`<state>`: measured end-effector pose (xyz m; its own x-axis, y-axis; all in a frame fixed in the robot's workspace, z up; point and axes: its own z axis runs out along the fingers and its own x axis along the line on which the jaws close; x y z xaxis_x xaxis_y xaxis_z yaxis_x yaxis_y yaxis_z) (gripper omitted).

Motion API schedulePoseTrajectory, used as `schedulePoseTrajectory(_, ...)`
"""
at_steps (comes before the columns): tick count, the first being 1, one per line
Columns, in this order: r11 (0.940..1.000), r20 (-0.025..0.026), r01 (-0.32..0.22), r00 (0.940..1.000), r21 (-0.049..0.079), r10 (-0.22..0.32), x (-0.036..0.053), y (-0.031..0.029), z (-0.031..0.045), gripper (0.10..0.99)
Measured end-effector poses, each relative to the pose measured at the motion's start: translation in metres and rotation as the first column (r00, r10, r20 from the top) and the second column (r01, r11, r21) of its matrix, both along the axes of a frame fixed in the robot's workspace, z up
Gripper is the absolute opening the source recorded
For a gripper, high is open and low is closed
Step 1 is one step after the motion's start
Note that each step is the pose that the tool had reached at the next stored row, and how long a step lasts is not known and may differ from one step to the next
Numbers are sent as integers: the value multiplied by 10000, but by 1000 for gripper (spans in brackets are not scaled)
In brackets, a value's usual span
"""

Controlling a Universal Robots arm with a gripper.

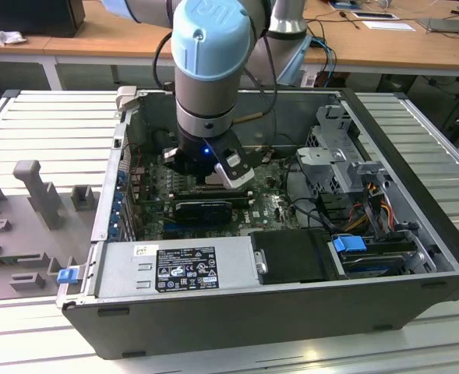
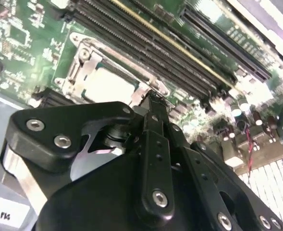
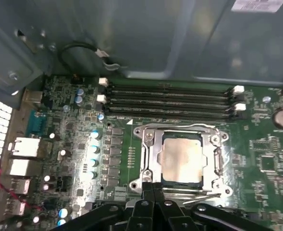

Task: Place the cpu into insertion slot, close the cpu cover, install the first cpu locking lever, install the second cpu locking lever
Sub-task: 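Install the second cpu locking lever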

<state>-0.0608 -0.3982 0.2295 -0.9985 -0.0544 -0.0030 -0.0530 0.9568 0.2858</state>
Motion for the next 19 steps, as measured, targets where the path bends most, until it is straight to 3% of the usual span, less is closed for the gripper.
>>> schedulePoseTrajectory(1, 10000, -3, 1, 10000, -1, -1, 1, 0, 75, 106)
schedulePoseTrajectory(2, 10000, -7, -2, 10000, -2, 2, 8, 0, 91, 106)
schedulePoseTrajectory(4, 10000, -81, -1, 10000, 5, 1, 138, 0, 94, 106)
schedulePoseTrajectory(6, 10000, -139, 0, 9999, 23, 0, 204, -9, 93, 106)
schedulePoseTrajectory(7, 10000, -159, -1, 9999, 34, 1, 211, -57, 91, 106)
schedulePoseTrajectory(10, 10000, -159, 1, 9999, 89, 1, 204, -140, 85, 106)
schedulePoseTrajectory(14, 9996, -159, -1, 9999, 267, 6, 113, -160, 62, 106)
schedulePoseTrajectory(19, 9995, -160, -6, 9999, 319, 11, 55, -176, -44, 106)
